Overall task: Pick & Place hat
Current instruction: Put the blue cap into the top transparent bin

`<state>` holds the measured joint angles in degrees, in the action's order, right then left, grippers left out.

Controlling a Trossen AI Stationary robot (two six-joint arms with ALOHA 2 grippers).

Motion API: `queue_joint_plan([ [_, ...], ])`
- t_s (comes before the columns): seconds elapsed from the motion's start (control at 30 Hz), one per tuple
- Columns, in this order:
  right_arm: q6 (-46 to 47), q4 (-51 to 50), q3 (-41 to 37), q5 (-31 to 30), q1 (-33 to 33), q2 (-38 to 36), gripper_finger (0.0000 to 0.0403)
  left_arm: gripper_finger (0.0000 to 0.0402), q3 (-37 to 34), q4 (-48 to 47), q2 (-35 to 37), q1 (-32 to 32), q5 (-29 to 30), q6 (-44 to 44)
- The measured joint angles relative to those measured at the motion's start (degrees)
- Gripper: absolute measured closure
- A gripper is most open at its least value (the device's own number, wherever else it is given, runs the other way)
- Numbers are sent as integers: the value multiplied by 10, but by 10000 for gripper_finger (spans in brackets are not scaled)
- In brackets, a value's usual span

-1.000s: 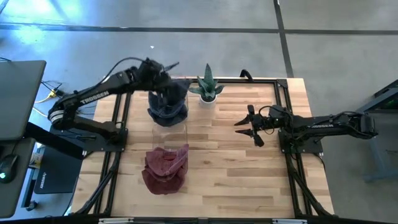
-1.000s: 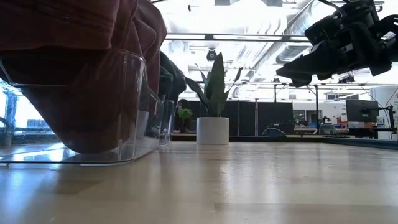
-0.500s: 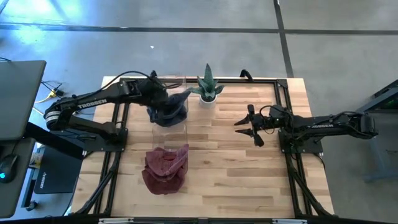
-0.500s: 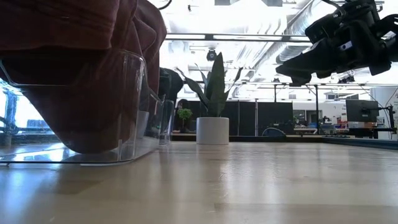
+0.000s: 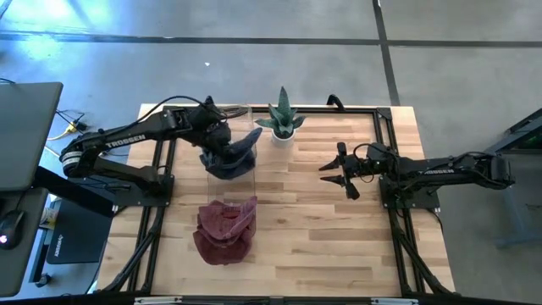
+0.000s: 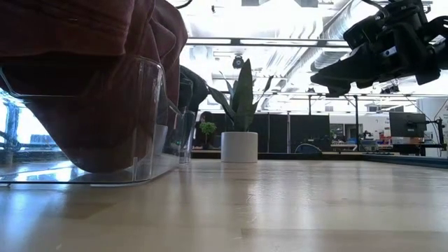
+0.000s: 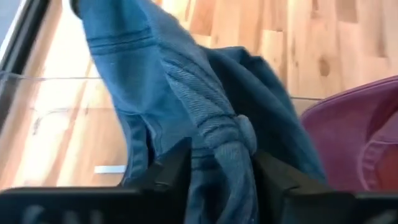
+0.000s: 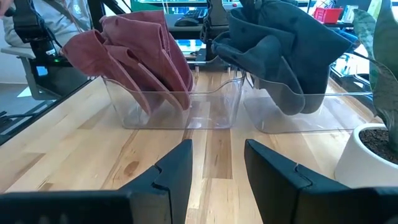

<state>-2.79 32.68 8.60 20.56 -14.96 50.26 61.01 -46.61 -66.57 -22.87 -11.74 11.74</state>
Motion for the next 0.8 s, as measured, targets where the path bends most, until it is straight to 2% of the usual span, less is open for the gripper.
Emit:
queue_joint_plan([
  [0.17,0,-2,0,0,0,0,261,216,20,-9,0,0,-36,-2],
  [0.27,1,-3,0,0,0,0,261,188,52,-41,0,0,-42,-3],
  [0.37,5,-3,0,0,0,0,261,175,82,-75,0,0,-41,6],
  [0.47,5,-5,0,0,0,0,261,178,101,-74,0,0,-20,18],
  [0.57,5,-5,0,0,0,0,261,209,107,-41,0,0,29,15],
  [0.7,5,-5,0,0,0,0,261,301,107,-41,-23,0,109,35],
  [0.77,5,-5,0,0,0,0,261,360,105,-55,-50,-1,99,34],
  [0.8,5,-5,0,0,0,0,261,380,104,-62,-63,-1,75,34],
])
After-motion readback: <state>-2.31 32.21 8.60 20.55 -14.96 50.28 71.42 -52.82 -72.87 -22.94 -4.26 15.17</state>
